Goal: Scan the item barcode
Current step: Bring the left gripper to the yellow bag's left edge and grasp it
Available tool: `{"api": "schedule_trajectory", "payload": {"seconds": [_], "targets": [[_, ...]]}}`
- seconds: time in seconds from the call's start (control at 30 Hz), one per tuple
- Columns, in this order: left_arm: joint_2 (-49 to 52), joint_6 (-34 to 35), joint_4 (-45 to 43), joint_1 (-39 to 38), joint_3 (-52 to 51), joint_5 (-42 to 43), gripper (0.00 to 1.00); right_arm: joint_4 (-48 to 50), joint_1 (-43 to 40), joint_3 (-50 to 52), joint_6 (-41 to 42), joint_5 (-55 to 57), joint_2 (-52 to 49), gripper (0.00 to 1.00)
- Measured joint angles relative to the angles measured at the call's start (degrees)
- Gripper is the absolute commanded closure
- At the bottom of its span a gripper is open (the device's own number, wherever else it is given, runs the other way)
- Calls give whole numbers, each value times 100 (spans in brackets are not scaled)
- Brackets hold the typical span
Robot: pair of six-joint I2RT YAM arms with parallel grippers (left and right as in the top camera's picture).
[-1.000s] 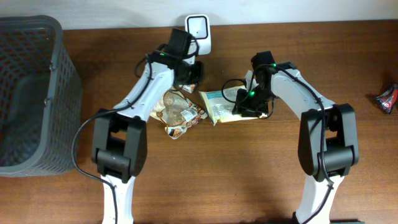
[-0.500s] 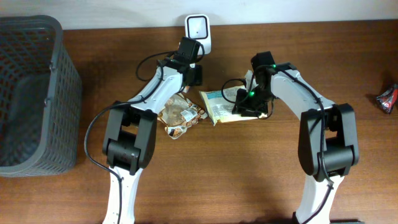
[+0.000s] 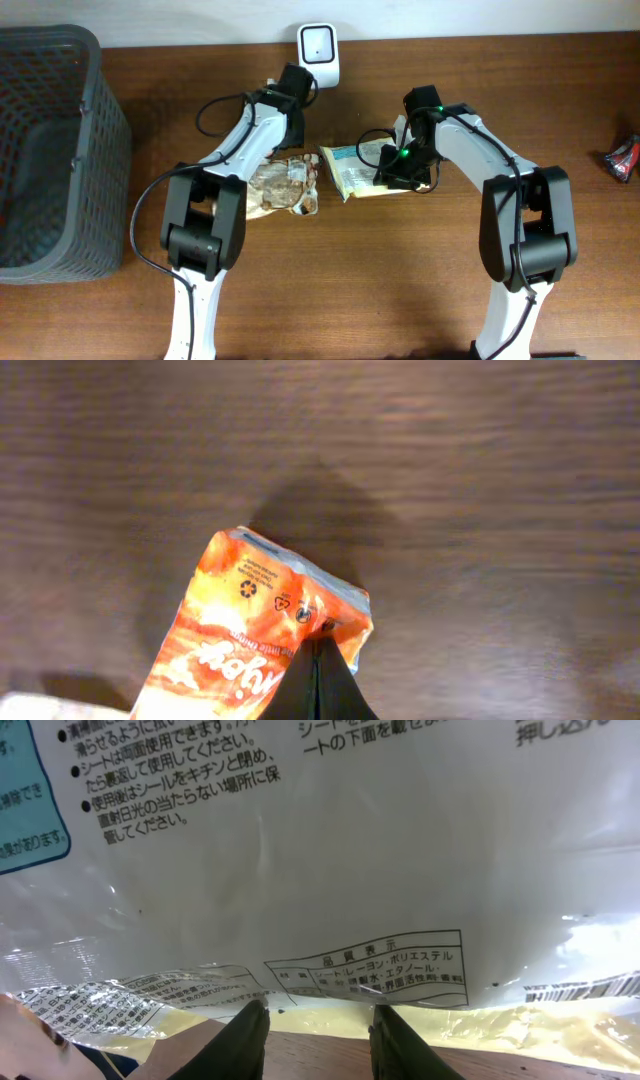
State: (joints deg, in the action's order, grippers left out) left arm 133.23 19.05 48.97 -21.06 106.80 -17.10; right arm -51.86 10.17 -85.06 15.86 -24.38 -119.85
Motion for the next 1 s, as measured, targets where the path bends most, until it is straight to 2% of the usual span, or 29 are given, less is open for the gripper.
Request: {"api": "schedule_trajectory", "payload": {"seconds": [0.2, 0.3, 0.4, 0.5, 0.63, 0.8, 1.0], "targets": [[0, 31, 363, 48, -2, -684, 100, -42, 0, 0, -4, 0, 0, 64], [-59, 31, 483, 105, -2, -573, 100, -35, 0, 0, -2, 0, 0, 64], [-284, 35, 553, 140, -4, 87, 100, -33, 0, 0, -2, 0, 0, 64], [-728, 48, 686, 142, -4, 1432, 100, -33, 0, 0, -2, 0, 0, 64], [-1071, 48, 916, 46, -20, 2697, 100, -33, 0, 0, -2, -2, 0, 64], [-1075, 50, 704, -190, -800, 3169, 100, -35, 0, 0, 0, -2, 0, 64], [-1075, 48, -481, -341, -1685, 3329, 100, -35, 0, 0, -2, -4, 0, 64]]}}
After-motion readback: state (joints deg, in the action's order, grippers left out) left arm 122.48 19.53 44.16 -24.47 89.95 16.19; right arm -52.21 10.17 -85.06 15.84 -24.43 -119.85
